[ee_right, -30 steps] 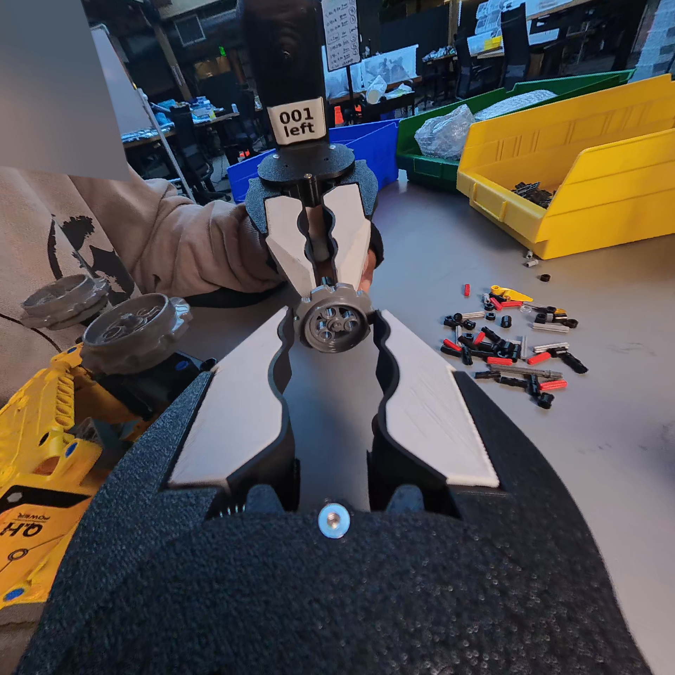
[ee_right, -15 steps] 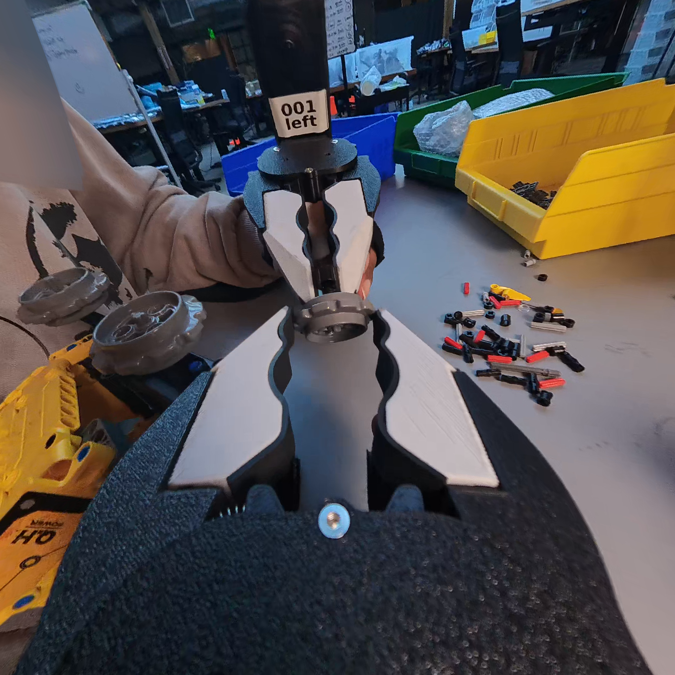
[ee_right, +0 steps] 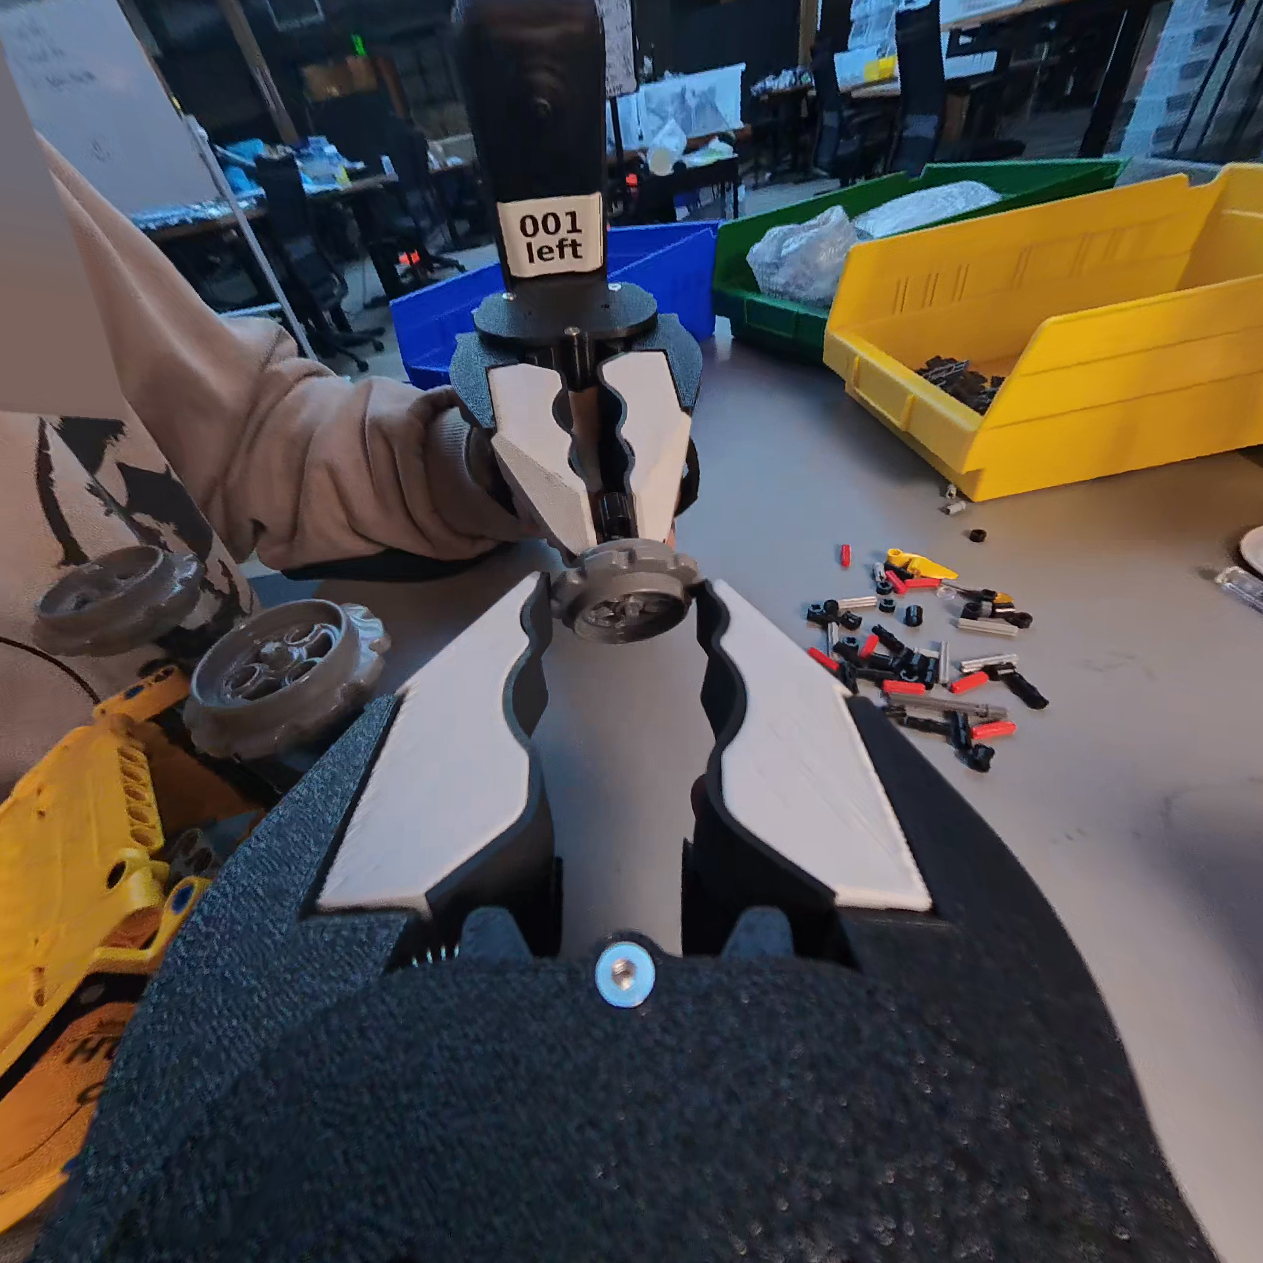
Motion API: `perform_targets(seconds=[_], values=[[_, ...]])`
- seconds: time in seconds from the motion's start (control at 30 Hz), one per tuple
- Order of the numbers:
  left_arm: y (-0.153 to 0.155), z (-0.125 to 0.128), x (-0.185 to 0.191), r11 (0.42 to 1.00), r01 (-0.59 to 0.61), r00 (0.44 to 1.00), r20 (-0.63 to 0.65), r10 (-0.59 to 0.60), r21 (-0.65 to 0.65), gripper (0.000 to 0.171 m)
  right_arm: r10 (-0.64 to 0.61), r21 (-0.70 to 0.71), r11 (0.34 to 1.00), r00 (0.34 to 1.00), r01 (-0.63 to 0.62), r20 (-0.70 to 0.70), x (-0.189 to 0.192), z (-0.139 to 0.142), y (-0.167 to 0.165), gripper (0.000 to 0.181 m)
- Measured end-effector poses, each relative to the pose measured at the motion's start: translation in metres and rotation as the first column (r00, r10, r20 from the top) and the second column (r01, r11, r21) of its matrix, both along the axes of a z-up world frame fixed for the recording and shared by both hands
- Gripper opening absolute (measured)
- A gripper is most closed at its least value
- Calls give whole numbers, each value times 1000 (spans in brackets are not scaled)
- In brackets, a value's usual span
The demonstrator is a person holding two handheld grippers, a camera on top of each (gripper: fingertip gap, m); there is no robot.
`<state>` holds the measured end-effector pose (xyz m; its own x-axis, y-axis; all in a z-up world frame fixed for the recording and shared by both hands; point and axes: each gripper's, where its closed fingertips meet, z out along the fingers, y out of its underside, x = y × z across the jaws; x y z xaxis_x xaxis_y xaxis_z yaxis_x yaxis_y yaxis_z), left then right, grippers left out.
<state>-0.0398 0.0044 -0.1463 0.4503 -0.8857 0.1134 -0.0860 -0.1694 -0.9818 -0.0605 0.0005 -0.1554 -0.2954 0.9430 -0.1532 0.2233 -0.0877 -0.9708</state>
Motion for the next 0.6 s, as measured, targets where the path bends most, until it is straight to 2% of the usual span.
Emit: perform_targets(seconds=[0.2, 0.37, 0.43, 0.47, 0.5, 0.53, 0.6], values=[[2, 14, 1, 1000, 13, 995, 103, -10, -26, 7, 4, -110, 994, 994, -16, -107, 3, 18, 3, 39], [3, 15, 1, 998, 25, 992, 124, -19, -50, 6, 6, -111, 994, 994, -18, -109, 5, 20, 5, 38], [6, 25, -12, 999, -2, 983, 181, 11, -49, 7, 12, -122, 992, 991, -28, -132, 12, 23, 11, 29], [11, 40, -40, 997, -53, 956, 287, 67, -56, 7, -49, -147, 989, 976, 18, -210, 26, 35, 27, 0], [16, 47, -72, 990, -127, 929, 342, 142, -68, 6, -115, -187, 980, 970, 75, -215, 43, 38, 47, 0], [17, 49, -86, 986, -154, 913, 371, 169, -69, 6, -175, -194, 973, 951, 128, -253, 55, 45, 61, 0], [15, 42, -63, 994, -94, 942, 318, 108, -60, 7, -193, -149, 976, 951, 160, -240, 48, 42, 60, 0]])
